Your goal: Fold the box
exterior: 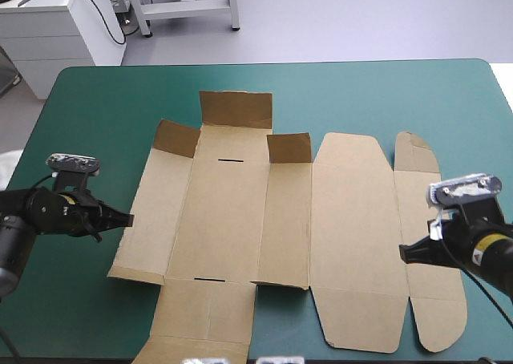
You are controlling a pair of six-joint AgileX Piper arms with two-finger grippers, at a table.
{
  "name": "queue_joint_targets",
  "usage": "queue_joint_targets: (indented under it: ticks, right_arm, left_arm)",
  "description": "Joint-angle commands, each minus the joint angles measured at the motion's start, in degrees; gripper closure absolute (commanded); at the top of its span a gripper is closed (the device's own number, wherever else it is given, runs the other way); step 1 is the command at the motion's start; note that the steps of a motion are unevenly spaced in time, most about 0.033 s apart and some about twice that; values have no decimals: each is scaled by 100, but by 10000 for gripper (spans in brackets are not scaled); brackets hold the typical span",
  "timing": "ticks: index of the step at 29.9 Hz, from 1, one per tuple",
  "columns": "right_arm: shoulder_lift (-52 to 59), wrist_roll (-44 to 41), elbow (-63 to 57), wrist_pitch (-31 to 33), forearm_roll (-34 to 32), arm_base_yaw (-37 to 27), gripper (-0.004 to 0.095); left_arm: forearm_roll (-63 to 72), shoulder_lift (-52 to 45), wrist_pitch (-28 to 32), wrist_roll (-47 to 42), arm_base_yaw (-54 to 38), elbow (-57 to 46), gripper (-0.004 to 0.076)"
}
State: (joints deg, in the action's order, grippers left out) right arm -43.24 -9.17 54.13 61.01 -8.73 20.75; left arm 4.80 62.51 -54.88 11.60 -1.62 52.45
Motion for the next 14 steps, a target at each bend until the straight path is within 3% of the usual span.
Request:
queue_joint_targets:
  ticks: [1,4,9,14]
  right_arm:
    - [496,-130,-201,-207,-153,-24,910]
    - [834,-147,-406,-49,-153,-24,910]
    - [1265,-173,-512,261,-153,-24,910]
    - [1525,-208,-512,616,-153,-24,910]
  left_arm:
    - [472,539,-146,400,-125,376,705]
    - [1242,1044,-562,1040,-645,664,705]
    - [3052,1928,-1874,2100,-1666,1201,706]
    - [3100,2474,-1942,2402,-1818,1294,706]
